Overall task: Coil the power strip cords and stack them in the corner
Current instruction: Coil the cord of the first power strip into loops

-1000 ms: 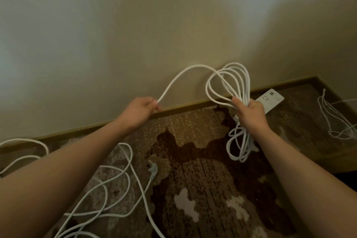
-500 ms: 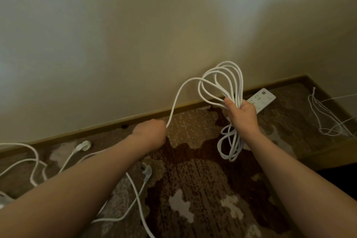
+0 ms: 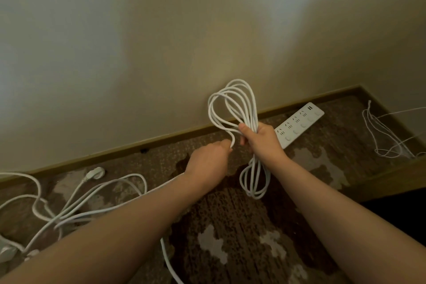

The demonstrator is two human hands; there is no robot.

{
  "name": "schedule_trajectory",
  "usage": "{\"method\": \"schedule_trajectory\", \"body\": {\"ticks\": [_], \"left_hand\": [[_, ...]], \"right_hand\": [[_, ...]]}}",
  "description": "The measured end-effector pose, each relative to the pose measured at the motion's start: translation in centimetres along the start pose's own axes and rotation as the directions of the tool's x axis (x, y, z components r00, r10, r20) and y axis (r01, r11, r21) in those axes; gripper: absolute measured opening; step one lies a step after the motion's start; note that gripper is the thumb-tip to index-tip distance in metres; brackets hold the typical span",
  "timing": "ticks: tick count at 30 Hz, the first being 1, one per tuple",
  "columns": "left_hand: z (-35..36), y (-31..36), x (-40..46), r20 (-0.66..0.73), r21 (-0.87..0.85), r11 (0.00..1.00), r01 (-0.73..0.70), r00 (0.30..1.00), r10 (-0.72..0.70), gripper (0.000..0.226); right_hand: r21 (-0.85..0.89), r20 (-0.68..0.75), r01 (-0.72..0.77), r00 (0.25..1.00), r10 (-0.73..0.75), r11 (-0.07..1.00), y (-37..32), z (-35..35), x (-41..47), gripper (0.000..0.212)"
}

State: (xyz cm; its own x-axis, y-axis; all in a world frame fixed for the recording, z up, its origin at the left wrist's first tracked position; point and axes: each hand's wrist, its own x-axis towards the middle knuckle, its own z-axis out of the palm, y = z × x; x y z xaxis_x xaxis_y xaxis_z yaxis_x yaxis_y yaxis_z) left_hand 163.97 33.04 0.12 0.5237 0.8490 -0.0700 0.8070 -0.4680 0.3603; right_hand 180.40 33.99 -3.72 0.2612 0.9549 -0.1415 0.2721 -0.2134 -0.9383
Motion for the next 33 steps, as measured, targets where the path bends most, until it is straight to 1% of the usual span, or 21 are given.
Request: {"method": "schedule_trajectory", "body": {"ticks": [2, 4, 6, 8, 10, 13, 16, 18, 21, 23, 26, 28, 29, 31, 33], "left_hand": [[0.1, 0.4, 0.0, -0.062, -0.064, 0.997, 0.046, 0.997, -0.050, 0.013], [0.1, 1.0, 0.1, -0.103, -0.179, 0.979, 0.095, 0.988, -0.115, 0.018], [0.1, 1.8, 0.2, -0.083, -0.273, 0.956, 0.111, 0.987, -0.139, 0.020], [0.1, 2.2, 0.4, -0.026, -0.308, 0.943, 0.122, 0.990, -0.137, 0.019], [0.1, 2.1, 0.6, 0.010, -0.316, 0.940, 0.127, 0.991, -0.131, 0.019], [0.1, 1.4, 0.7, 0.022, -0.310, 0.943, 0.120, 0.993, -0.119, 0.017], [0.2, 0.5, 0.5, 0.060, -0.344, 0.929, 0.136, 0.991, -0.122, 0.022], [0.3, 0.2, 0.5, 0.085, -0.365, 0.921, 0.135, 0.990, -0.111, 0.024], [0.5, 0.3, 0.6, 0.071, -0.342, 0.936, 0.081, 0.996, -0.060, 0.028], [0.6, 0.5, 0.8, 0.071, -0.325, 0.945, 0.041, 0.997, -0.019, 0.029], [0.6, 0.1, 0.9, 0.093, -0.311, 0.950, 0.017, 0.996, 0.012, 0.030], [0.8, -0.6, 0.8, 0.116, -0.334, 0.942, 0.037, 0.993, 0.002, 0.031], [0.9, -1.0, 0.6, 0.130, -0.358, 0.932, 0.057, 0.991, -0.010, 0.031], [1.2, -1.7, 0.2, 0.150, -0.398, 0.913, 0.086, 0.988, -0.028, 0.029], [1.6, -2.0, 0.1, 0.148, -0.398, 0.912, 0.094, 0.988, -0.037, 0.026]], "right_hand": [[0.045, 0.004, -0.024, 1.000, 0.024, 0.999, -0.3, 0.1, 0.1, 0.037], [0.085, 0.020, -0.067, 0.998, 0.066, 0.994, -0.7, 0.2, 0.3, 0.026], [0.113, 0.062, -0.118, 0.992, 0.112, 0.986, -1.0, 0.3, 0.4, 0.019], [0.161, 0.121, -0.164, 0.982, 0.145, 0.973, -1.2, 0.5, 0.3, 0.015], [0.198, 0.124, -0.182, 0.979, 0.160, 0.963, -1.4, 0.5, 0.3, 0.012], [0.275, 0.099, -0.186, 0.981, 0.165, 0.943, -1.7, -0.1, 0.3, 0.010], [0.329, 0.090, -0.200, 0.979, 0.181, 0.923, -1.9, -0.8, 0.4, 0.012], [0.375, 0.118, -0.224, 0.974, 0.194, 0.900, -2.0, -0.9, 0.3, 0.013], [0.422, 0.176, -0.277, 0.959, 0.222, 0.863, -2.2, -0.7, 0.2, 0.012], [0.386, 0.195, -0.279, 0.956, 0.217, 0.879, -2.5, -0.8, 0.2, 0.007], [0.269, 0.183, -0.236, 0.964, 0.191, 0.934, -2.9, -1.2, 0.3, 0.017], [0.245, 0.156, -0.211, 0.972, 0.177, 0.946, -3.1, -1.6, 0.4, 0.020], [0.268, 0.152, -0.202, 0.974, 0.166, 0.942, -3.1, -1.8, 0.4, 0.018], [0.376, 0.179, -0.205, 0.973, 0.146, 0.904, -3.2, -1.9, 0.4, 0.010], [0.450, 0.208, -0.204, 0.971, 0.120, 0.870, -3.2, -1.8, 0.3, 0.008]]}}
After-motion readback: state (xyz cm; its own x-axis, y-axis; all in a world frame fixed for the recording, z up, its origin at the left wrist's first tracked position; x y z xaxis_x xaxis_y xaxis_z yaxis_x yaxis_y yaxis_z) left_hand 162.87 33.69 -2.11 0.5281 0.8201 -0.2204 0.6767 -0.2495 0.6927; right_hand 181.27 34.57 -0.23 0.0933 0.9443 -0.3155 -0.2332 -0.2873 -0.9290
